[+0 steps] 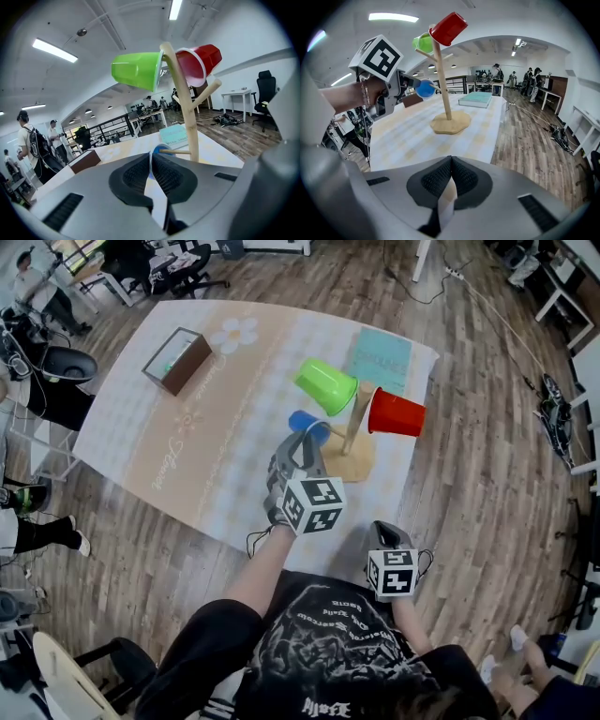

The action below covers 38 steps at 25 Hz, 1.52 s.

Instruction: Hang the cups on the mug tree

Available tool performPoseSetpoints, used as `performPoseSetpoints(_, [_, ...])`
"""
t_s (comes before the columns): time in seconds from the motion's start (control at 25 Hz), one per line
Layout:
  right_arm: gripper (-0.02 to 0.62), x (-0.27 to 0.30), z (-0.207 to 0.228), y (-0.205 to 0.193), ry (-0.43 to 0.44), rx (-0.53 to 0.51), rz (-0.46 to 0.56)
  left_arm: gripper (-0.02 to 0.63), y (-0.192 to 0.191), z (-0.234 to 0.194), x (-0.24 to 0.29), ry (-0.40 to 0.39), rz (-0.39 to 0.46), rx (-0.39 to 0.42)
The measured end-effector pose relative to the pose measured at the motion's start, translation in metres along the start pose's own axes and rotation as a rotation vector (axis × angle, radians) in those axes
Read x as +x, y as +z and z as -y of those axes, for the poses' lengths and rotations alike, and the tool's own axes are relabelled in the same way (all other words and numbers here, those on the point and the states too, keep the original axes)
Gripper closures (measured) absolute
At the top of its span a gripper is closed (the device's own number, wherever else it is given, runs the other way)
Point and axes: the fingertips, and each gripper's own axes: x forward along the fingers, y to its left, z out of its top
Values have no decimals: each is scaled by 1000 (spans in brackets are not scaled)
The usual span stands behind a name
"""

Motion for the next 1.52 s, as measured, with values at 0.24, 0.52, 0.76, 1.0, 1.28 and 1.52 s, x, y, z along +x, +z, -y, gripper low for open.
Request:
performPoseSetpoints(0.24, [586,-2,-4,7,34,5,39,572,0,5,-2,-4,4,27])
performPoseSetpoints(0.52, [586,-10,-11,14,91,37,118,572,1,18,-5,-13,19,88])
performPoseSetpoints(0.76, [586,-14,-14,16,113,41,138,571,2,23,-9,-16,29,116])
performPoseSetpoints(1.0, [586,-13,-18,17,123,23,138,571,2,29,-11,-20,51,172])
performPoseSetpoints(1.28, [586,-12,-19,18,121,16,137,571,0,43,-14,-44,62,199])
performPoseSetpoints(1.52, [586,-9,-23,17,129,-4,136,571,-5,48,-14,-58,56,208])
